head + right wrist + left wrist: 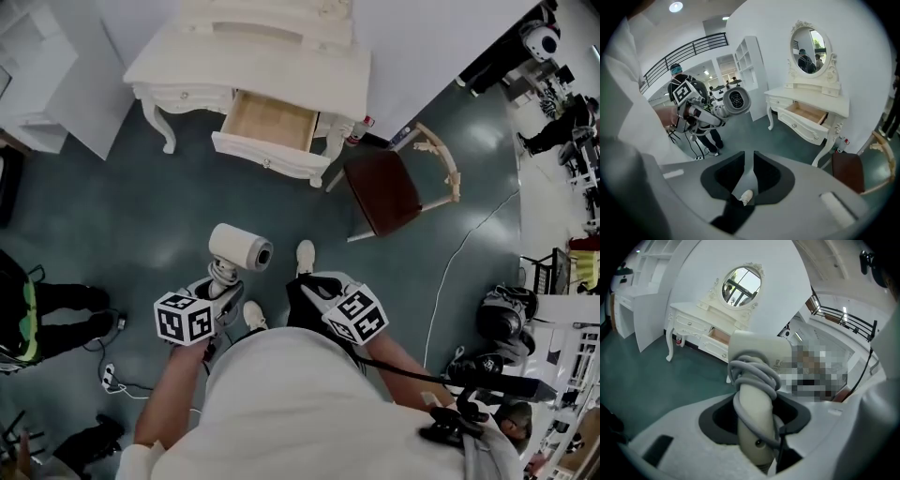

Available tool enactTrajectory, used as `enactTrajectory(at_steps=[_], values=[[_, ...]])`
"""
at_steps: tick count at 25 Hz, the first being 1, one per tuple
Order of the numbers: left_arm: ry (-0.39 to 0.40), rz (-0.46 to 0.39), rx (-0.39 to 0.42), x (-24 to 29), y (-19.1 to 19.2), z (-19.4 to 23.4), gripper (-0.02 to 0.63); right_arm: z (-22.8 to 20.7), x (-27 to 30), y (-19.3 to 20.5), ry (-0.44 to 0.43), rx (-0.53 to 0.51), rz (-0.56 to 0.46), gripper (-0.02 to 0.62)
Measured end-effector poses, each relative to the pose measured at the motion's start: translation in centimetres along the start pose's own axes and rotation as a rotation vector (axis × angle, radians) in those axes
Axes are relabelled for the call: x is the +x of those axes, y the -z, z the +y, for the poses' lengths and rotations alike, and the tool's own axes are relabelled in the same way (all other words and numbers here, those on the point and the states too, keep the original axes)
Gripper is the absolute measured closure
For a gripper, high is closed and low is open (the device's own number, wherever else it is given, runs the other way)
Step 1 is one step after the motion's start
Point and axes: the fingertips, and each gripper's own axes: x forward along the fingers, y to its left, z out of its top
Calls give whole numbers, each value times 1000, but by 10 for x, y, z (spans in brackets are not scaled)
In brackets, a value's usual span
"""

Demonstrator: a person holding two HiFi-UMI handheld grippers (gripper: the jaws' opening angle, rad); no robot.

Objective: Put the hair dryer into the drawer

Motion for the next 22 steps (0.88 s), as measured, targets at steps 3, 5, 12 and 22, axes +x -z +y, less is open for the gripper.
enactTrajectory(at_steps=[3,5,12,22], values=[[-27,1,-5,30,-29,11,407,-38,9,-15,-13,-3,-21,534],[-52,0,-11,50,-55,14,407,-70,10,-29,-24,-7,-32,534],[-151,-4,-94,140,-159,30,407,-199,-8,-83,-42,-13,-67,535],[-340,82,-99,253,-248,88,407,-333,-27,-93,-52,8,-60,535]])
